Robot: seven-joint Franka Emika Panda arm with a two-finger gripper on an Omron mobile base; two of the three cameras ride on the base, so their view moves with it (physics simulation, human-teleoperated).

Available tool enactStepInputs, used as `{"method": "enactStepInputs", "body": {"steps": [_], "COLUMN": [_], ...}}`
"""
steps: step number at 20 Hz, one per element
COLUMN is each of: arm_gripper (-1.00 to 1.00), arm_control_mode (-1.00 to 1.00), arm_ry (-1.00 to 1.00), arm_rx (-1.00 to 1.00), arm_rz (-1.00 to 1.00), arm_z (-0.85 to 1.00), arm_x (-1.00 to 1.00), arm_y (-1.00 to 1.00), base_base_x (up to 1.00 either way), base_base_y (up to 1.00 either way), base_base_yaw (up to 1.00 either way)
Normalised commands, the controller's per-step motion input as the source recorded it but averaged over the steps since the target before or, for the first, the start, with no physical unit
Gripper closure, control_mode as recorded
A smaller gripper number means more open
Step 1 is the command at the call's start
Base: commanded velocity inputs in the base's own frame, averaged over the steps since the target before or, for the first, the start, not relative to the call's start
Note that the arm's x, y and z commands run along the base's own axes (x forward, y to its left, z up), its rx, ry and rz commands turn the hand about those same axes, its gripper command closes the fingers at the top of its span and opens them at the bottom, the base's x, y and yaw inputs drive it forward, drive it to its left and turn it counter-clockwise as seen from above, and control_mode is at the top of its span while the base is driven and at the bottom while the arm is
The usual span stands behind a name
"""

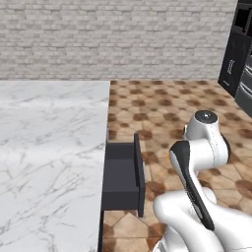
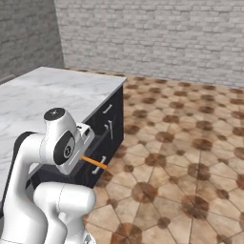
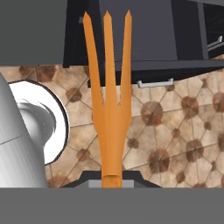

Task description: Organize the utensils by type. Pick up the wooden spoons from the counter and place them in the open cabinet. Then pick up the metallic utensils from the counter and place them in the open drawer.

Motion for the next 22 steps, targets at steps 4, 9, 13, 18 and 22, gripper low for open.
{"method": "enactStepInputs", "body": {"steps": [4, 9, 13, 18, 22], "arm_gripper": [1.00, 1.00, 1.00, 1.00, 1.00], "arm_control_mode": [1.00, 1.00, 1.00, 1.00, 1.00], "arm_ry": [0.00, 0.00, 0.00, 0.00, 0.00], "arm_rx": [0.00, 0.00, 0.00, 0.00, 0.00], "arm_rz": [0.00, 0.00, 0.00, 0.00, 0.00], "arm_z": [0.00, 0.00, 0.00, 0.00, 0.00], "arm_x": [0.00, 0.00, 0.00, 0.00, 0.00], "arm_y": [0.00, 0.00, 0.00, 0.00, 0.00], "base_base_x": [0.28, 0.09, 0.00, 0.00, 0.00], "base_base_y": [0.13, 0.05, 0.00, 0.00, 0.00], "base_base_yaw": [-0.03, 0.00, 0.00, 0.00, 0.00]}}
